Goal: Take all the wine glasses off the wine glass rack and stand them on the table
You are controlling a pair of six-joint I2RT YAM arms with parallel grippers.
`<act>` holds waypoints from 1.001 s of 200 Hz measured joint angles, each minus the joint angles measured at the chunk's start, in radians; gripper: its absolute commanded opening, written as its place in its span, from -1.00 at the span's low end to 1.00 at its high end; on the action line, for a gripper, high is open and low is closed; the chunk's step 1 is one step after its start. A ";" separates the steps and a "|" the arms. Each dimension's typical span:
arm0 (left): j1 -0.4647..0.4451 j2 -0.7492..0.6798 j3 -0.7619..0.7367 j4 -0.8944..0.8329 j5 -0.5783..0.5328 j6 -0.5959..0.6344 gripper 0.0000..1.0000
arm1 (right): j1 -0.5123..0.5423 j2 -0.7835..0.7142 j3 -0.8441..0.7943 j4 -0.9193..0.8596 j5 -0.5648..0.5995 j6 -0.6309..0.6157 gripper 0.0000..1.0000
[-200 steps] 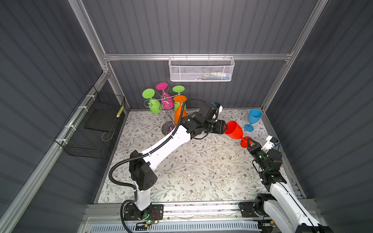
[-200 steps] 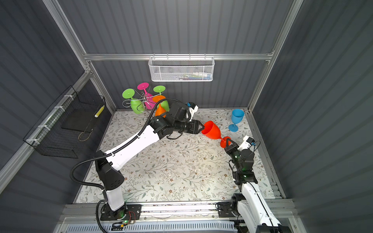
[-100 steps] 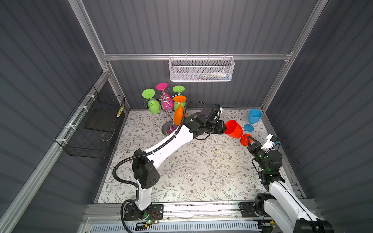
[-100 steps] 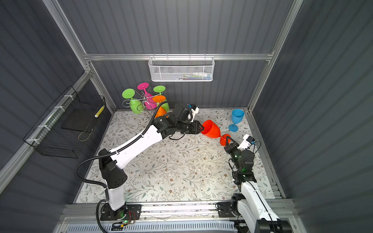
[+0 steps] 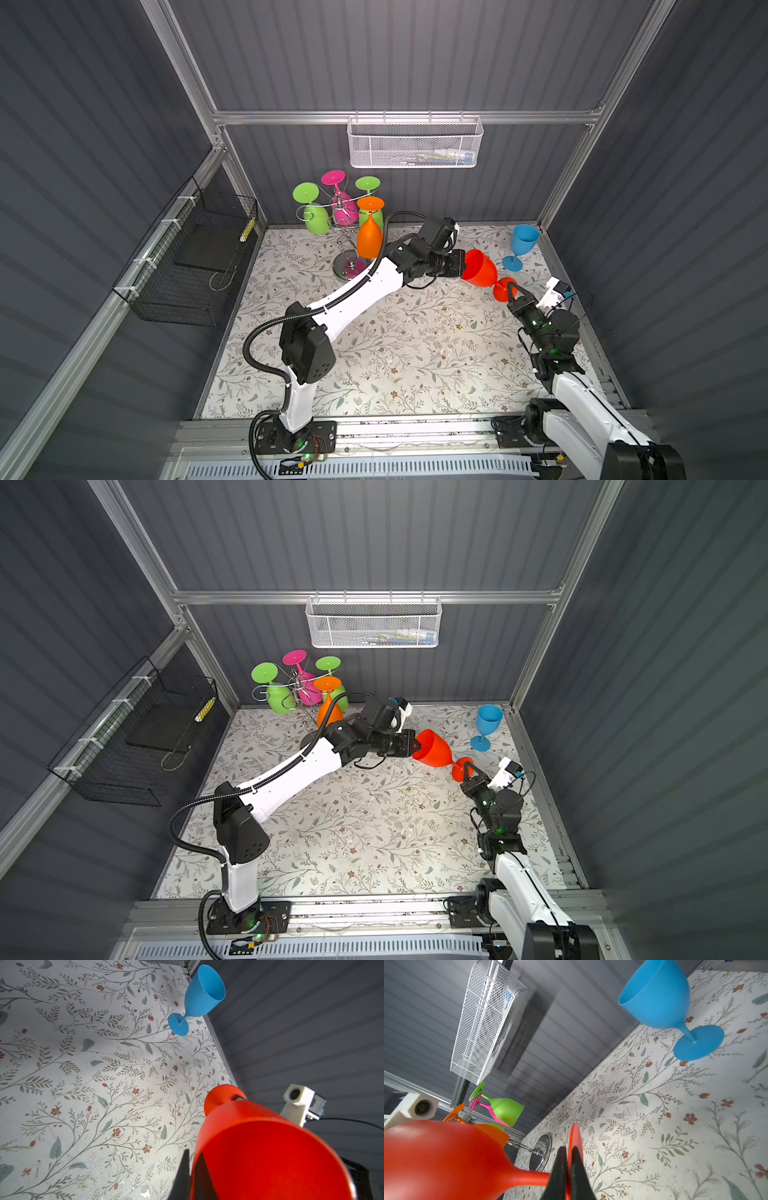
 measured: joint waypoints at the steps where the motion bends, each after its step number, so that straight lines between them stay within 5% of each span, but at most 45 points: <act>1: 0.000 0.000 0.000 0.000 0.000 -0.001 -1.00 | 0.000 0.000 0.000 0.000 0.000 0.000 -1.00; 32: 0.000 0.002 0.003 0.000 -0.009 -0.001 -1.00 | -0.003 0.001 0.000 -0.006 0.001 -0.002 -0.97; 39: 0.000 0.006 0.010 -0.005 -0.011 -0.001 -1.00 | -0.003 0.001 0.000 -0.010 0.001 -0.002 -0.83; 62: 0.000 0.034 0.056 -0.031 -0.027 0.010 -1.00 | -0.003 0.000 0.013 -0.045 0.004 -0.008 0.08; 91: 0.002 0.117 0.194 -0.114 -0.081 0.056 -1.00 | -0.002 -0.041 0.061 -0.153 0.031 -0.032 0.55; 131: 0.030 0.231 0.390 -0.245 -0.143 0.135 -1.00 | -0.002 -0.186 0.106 -0.329 0.111 -0.077 0.73; 200: 0.178 0.335 0.479 -0.400 -0.275 0.220 -1.00 | 0.031 -0.239 0.137 -0.519 0.135 -0.129 0.76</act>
